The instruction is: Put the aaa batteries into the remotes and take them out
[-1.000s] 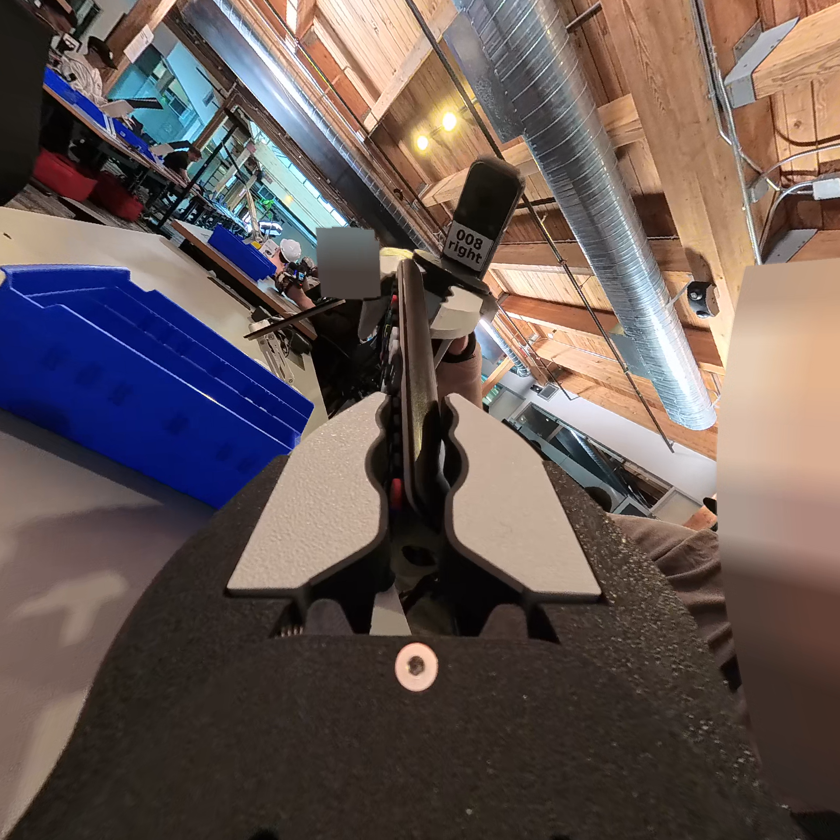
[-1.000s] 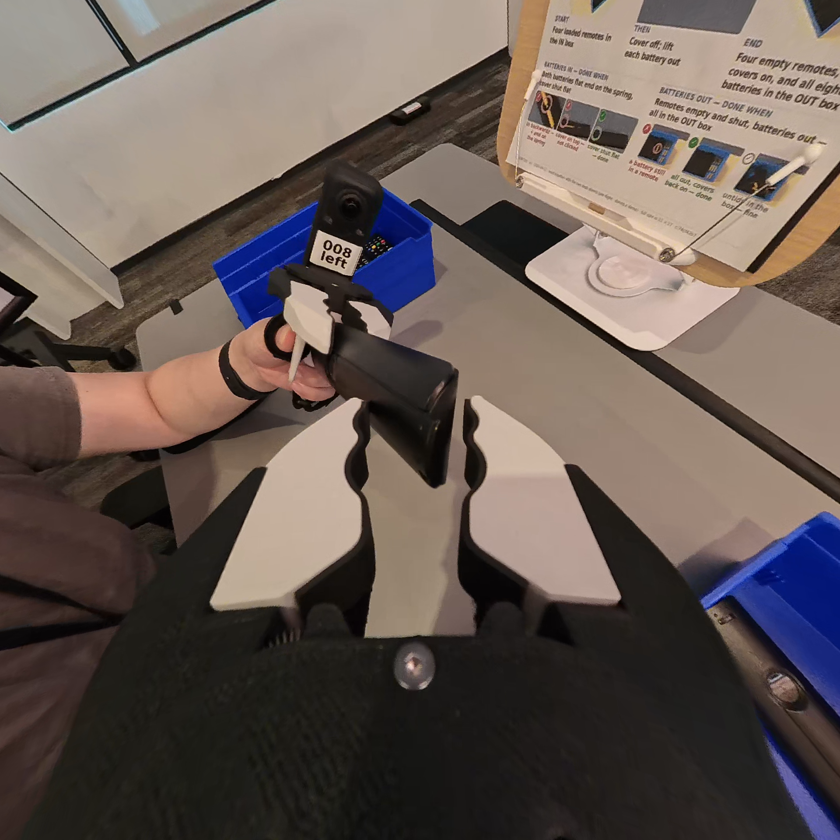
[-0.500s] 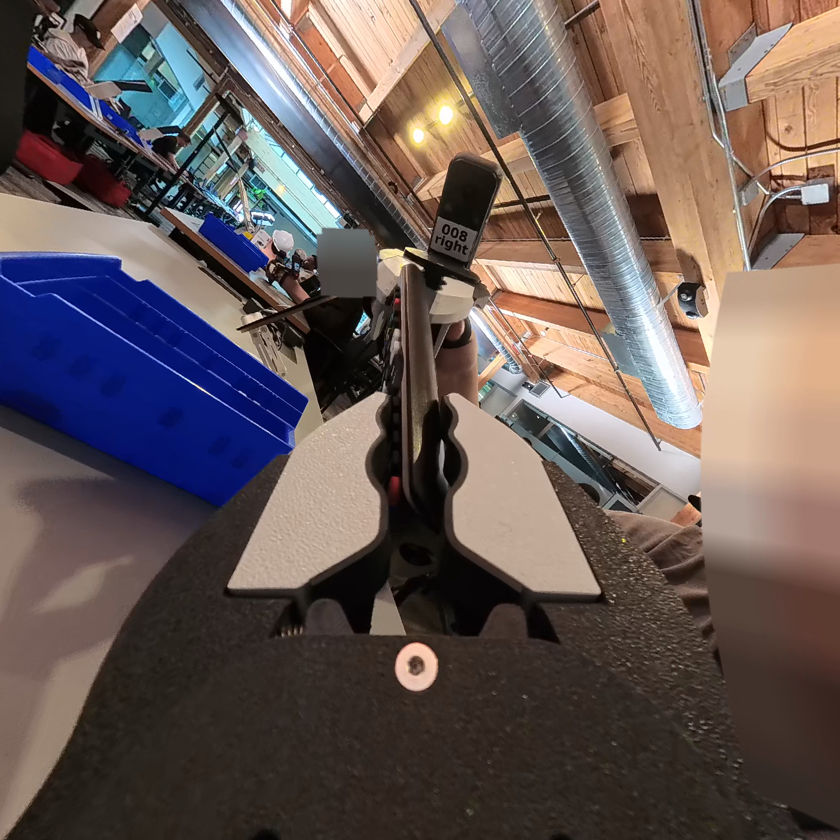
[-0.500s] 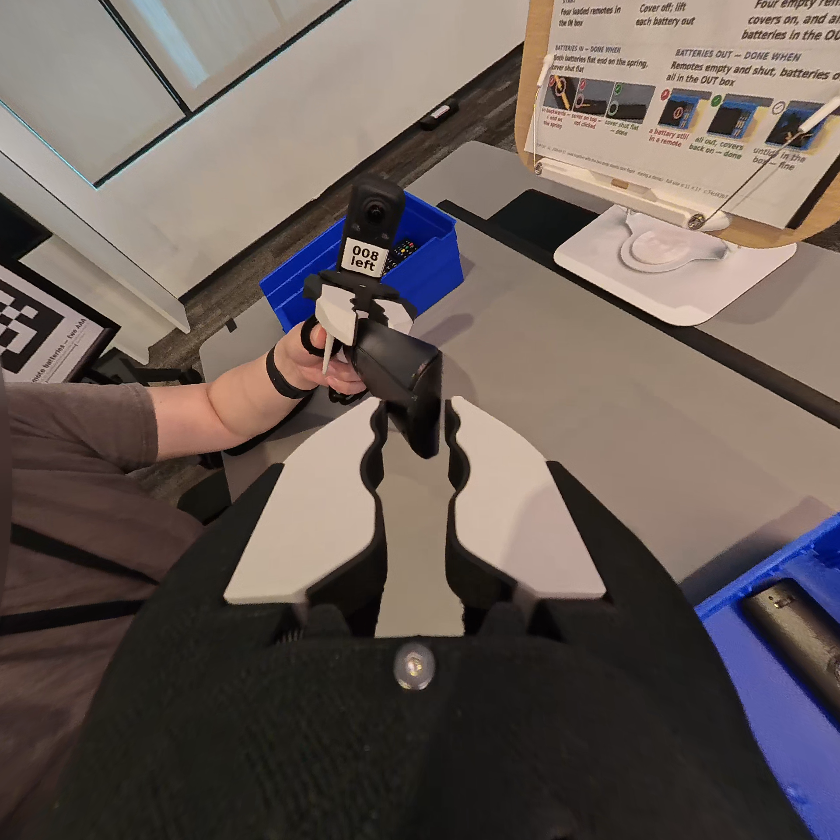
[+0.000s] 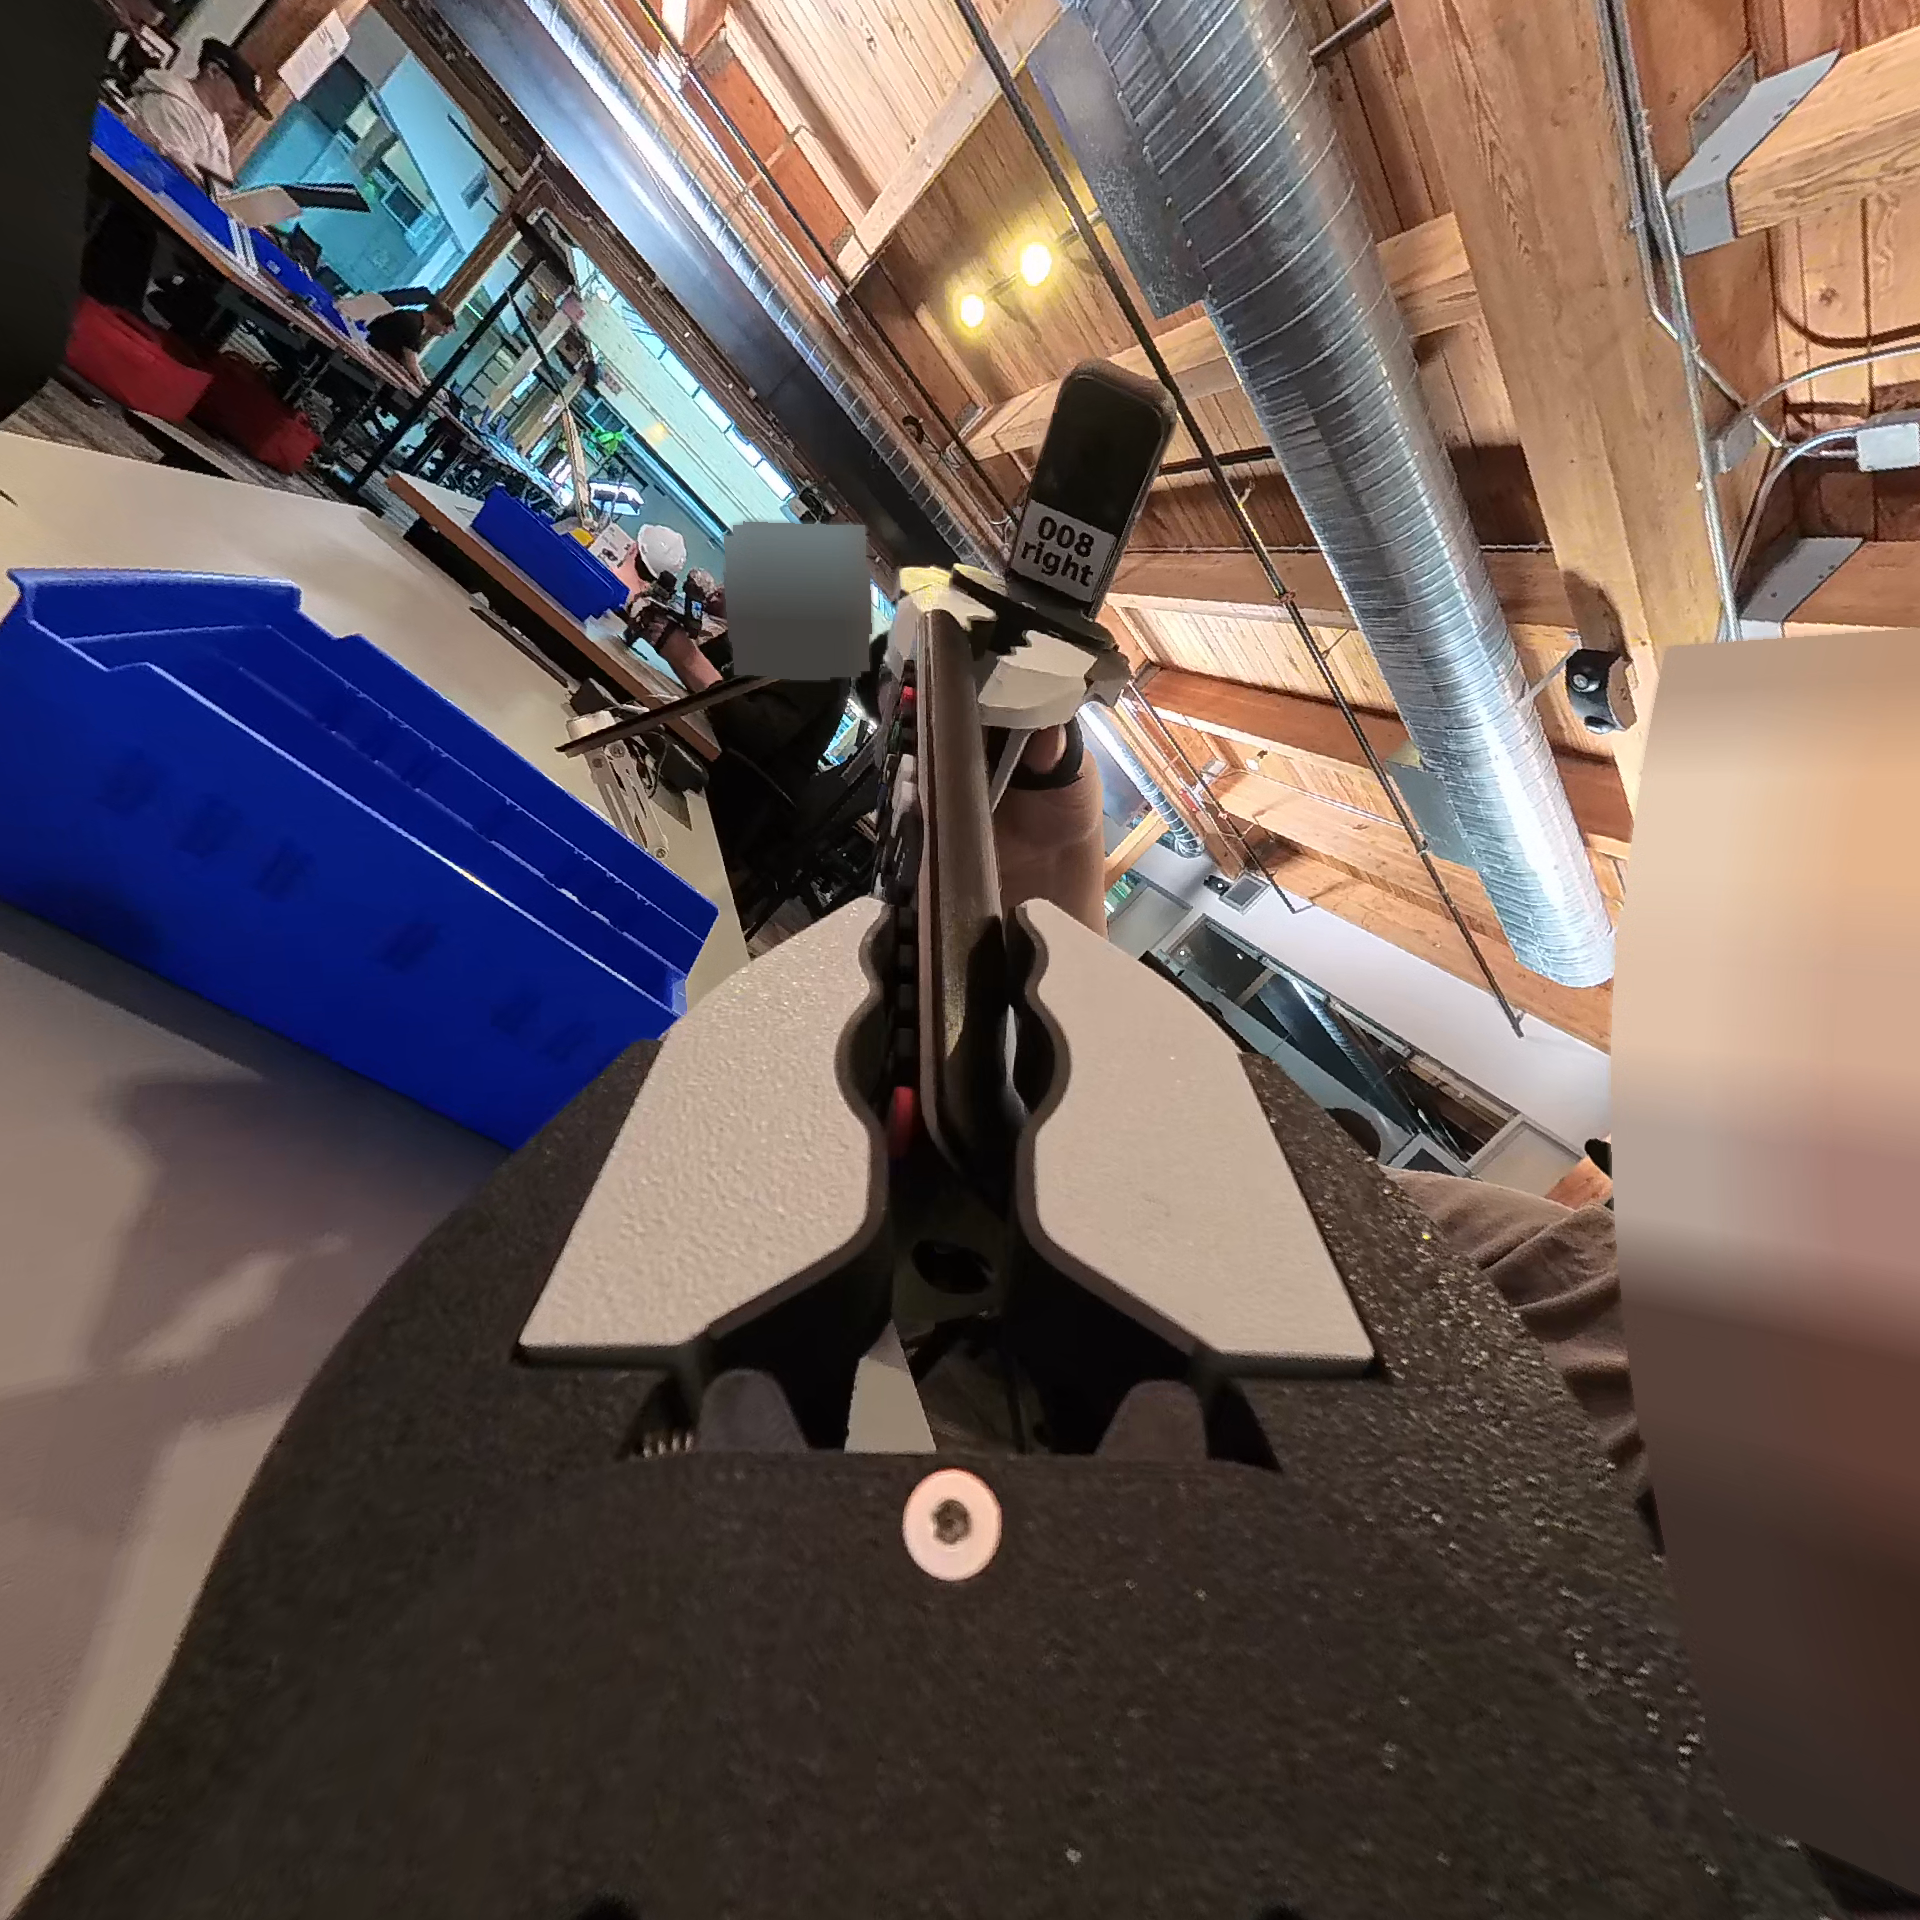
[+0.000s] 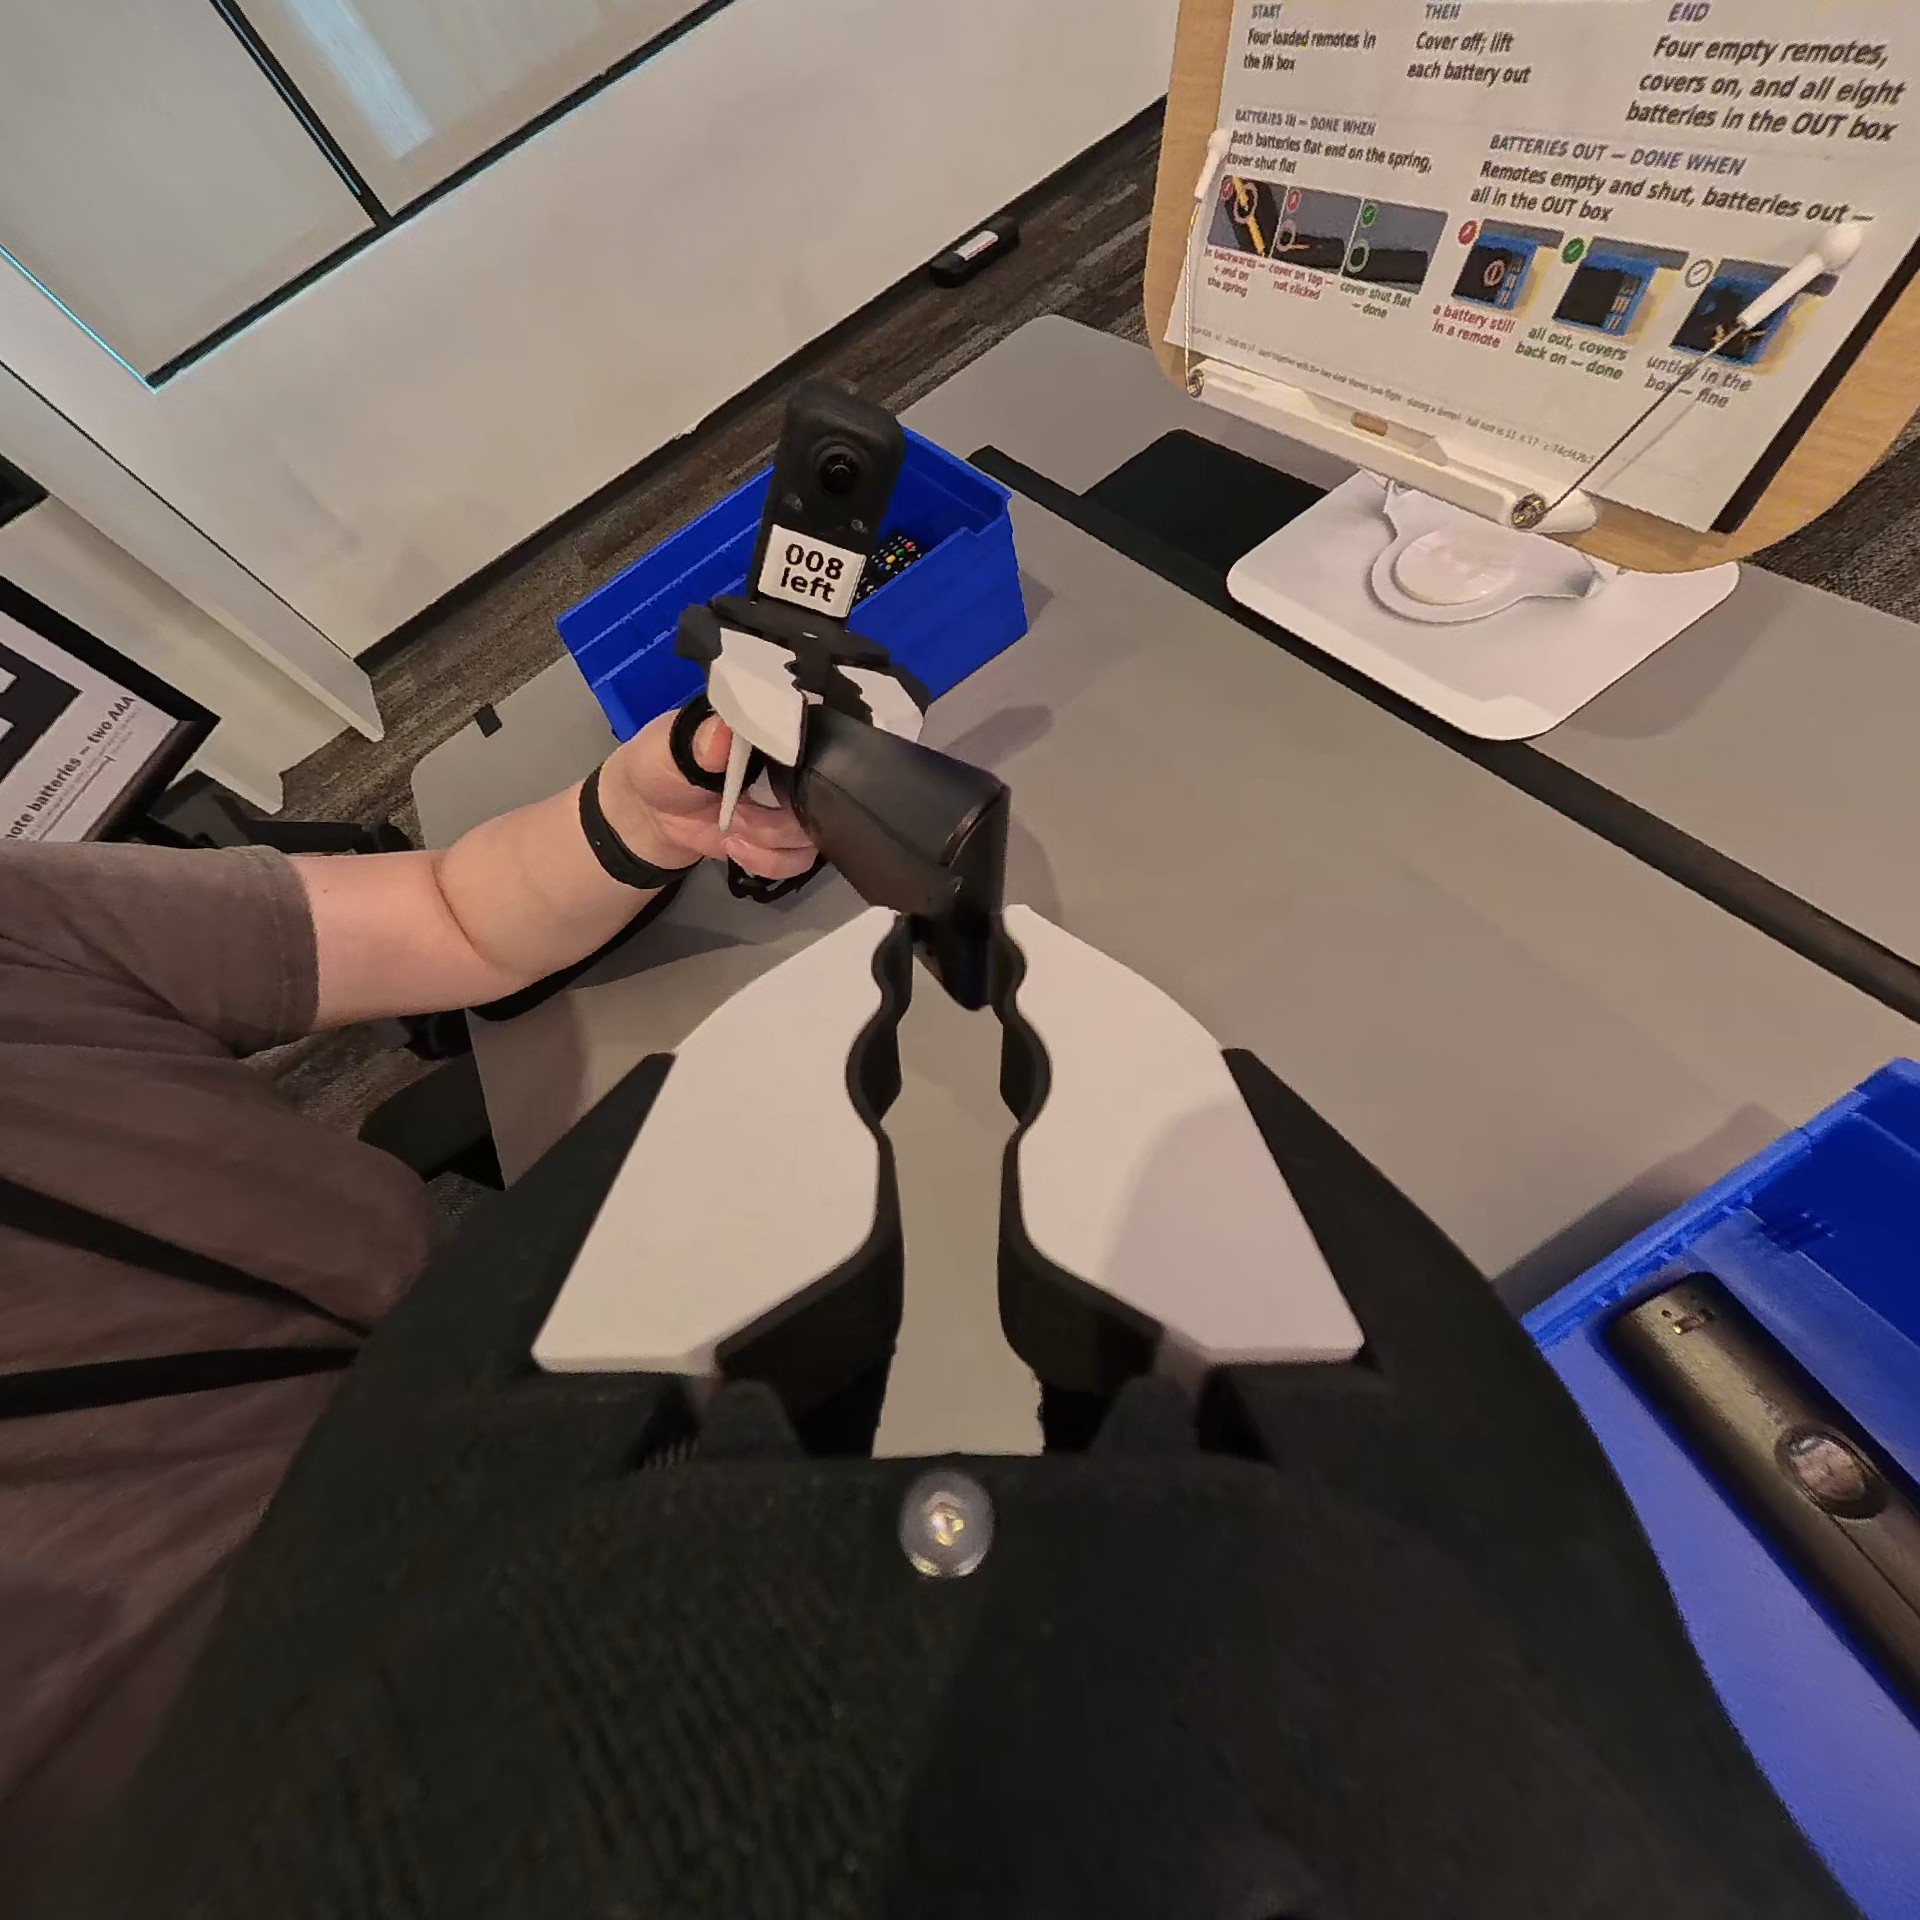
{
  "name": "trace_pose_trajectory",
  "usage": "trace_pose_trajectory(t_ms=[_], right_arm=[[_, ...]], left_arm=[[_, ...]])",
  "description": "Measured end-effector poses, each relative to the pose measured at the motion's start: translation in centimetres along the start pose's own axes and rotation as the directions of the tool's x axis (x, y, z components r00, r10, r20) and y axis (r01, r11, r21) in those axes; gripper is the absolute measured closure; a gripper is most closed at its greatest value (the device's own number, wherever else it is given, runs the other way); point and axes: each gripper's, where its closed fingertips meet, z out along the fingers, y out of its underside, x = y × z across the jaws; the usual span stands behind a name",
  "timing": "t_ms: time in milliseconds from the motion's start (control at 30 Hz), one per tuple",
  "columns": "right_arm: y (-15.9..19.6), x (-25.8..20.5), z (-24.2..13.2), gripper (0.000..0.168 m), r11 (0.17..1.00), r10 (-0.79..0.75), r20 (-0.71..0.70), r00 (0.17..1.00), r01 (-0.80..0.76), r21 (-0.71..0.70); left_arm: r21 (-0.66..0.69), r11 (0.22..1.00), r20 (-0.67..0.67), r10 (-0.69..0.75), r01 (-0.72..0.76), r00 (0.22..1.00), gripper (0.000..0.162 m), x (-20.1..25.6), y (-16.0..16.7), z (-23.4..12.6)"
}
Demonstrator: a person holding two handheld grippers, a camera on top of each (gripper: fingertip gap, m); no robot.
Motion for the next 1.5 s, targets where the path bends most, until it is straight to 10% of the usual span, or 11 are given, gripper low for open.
trace_pose_trajectory(t_ms=[833, 1500], right_arm=[[-0.5, -1.1, -1.4, 0.165, 0.981, 0.157, 0.242, 0.957, -0.18, 0.077], [-0.5, -0.4, -3.1, 0.165, 0.971, 0.112, 0.159, 0.981, -0.142, 0.193]], left_arm=[[0.008, 0.998, -0.045, -0.061, 0.061, 0.997, 0.143, -0.1, -0.2, -0.4], [0.079, 0.996, 0.046, -0.056, 0.052, 0.997, 0.142, -1.3, -2.1, -2.3]])
